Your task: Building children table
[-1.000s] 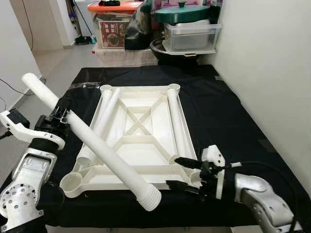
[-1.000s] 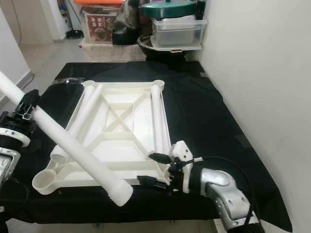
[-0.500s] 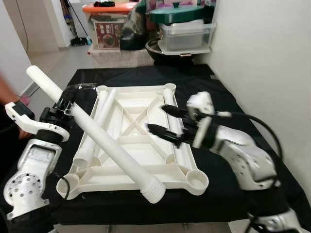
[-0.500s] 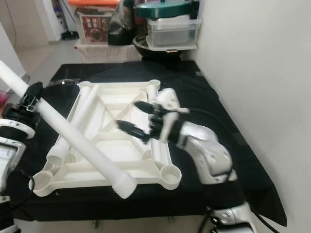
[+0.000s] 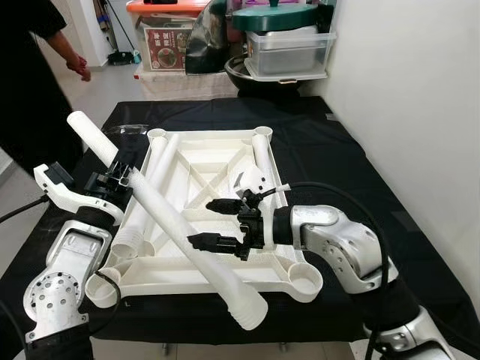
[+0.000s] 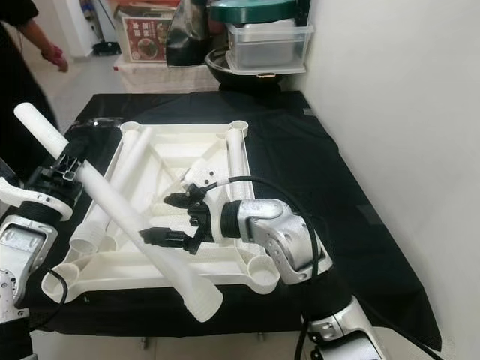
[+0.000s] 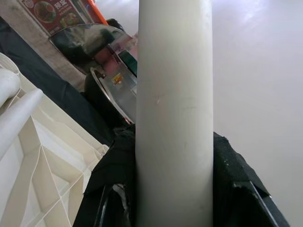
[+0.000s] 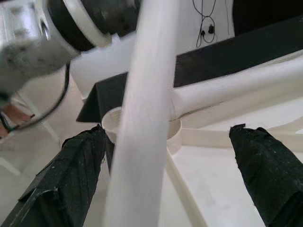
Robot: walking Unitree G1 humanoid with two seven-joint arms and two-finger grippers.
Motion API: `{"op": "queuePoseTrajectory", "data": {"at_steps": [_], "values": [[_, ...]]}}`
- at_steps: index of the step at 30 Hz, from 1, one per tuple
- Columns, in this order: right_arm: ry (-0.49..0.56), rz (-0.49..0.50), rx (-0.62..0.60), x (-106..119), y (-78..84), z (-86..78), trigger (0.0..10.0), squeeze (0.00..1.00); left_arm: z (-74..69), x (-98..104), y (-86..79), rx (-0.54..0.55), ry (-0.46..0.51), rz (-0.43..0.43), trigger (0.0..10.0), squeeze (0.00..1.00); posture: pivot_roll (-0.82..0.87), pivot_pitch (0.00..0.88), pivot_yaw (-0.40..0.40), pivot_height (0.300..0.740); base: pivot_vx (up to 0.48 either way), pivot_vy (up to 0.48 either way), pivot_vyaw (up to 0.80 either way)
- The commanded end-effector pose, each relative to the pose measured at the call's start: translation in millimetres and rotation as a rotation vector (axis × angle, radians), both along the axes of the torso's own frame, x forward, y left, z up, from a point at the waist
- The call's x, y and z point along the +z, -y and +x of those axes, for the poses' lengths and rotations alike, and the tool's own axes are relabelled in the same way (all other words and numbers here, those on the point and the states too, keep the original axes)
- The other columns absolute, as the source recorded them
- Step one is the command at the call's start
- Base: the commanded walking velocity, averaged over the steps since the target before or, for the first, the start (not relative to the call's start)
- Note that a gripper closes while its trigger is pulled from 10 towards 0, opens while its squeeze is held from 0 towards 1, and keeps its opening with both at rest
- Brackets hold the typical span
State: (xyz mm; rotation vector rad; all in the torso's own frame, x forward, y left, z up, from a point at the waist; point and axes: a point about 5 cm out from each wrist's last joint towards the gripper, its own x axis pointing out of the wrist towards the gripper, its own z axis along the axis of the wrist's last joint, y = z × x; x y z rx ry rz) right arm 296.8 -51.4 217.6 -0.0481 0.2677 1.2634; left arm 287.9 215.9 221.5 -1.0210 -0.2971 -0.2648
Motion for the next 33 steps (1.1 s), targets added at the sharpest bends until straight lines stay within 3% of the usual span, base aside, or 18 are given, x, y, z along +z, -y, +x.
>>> {"op": "queuePoseTrajectory", "data": {"at_steps": [1, 11, 16, 21, 25, 33], "values": [[-0.012, 0.008, 0.017, 10, -6.9, -2.3, 10.0, 0.0, 0.7, -1, 3.6, -0.009, 0.002, 0.014, 10.0, 0.0, -0.01, 0.0, -0.003, 0.74, 0.0, 0.0, 0.0], [-0.078, -0.001, 0.108, 23, -23.6, -10.3, 10.0, 0.0, 5.5, 1, 12.4, -0.037, 0.011, 0.045, 10.0, 0.0, -0.01, 0.0, -0.006, 0.74, 0.0, 0.0, 0.0], [-0.142, -0.101, 0.19, 4, -35.1, -24.3, 10.0, 0.0, 6.0, 0, 19.6, -0.053, 0.015, 0.046, 10.0, 0.0, -0.01, 0.0, -0.018, 0.74, 0.0, 0.0, 0.0], [-0.159, -0.196, 0.107, -20, -41.0, -14.2, 10.0, 0.0, 5.7, 1, 27.2, -0.073, 0.024, 0.042, 10.0, 0.0, 0.0, 0.0, -0.02, 0.74, 0.0, 0.0, 0.0], [-0.157, -0.208, 0.042, -23, -43.0, -5.5, 10.0, 0.0, 5.8, 1, 29.5, -0.08, 0.027, 0.043, 10.0, 0.0, 0.0, 0.0, -0.021, 0.74, 0.0, 0.0, 0.0], [-0.144, -0.155, -0.078, -6, -34.7, 16.2, 10.0, 0.0, 5.5, -1, 31.2, -0.082, 0.024, 0.053, 10.0, 0.0, 0.0, 0.0, -0.02, 0.74, 0.0, 0.0, 0.0]]}}
